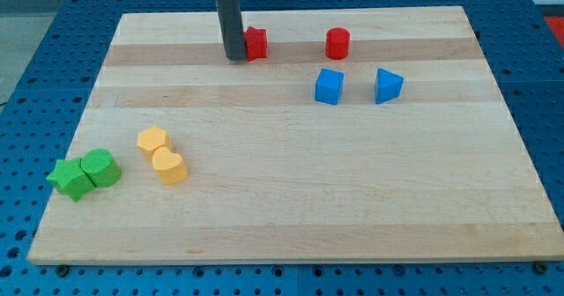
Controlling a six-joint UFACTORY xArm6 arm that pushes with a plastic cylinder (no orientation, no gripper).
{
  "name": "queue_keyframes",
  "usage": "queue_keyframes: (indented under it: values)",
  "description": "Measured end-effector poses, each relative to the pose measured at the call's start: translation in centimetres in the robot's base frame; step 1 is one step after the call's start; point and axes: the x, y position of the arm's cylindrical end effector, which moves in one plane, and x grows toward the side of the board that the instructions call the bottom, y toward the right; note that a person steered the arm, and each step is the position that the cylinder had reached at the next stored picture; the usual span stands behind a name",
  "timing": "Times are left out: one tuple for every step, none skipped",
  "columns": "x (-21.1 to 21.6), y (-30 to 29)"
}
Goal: Put your hand in between the yellow blocks
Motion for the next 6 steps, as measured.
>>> queue_keyframes:
  values:
    - [4.5,-4.0]
    - [5.1,-4.1]
    - [5.1,-2.7]
    - [5.1,-2.6]
    - [5.4,-1.8]
    - [8.8,4.2]
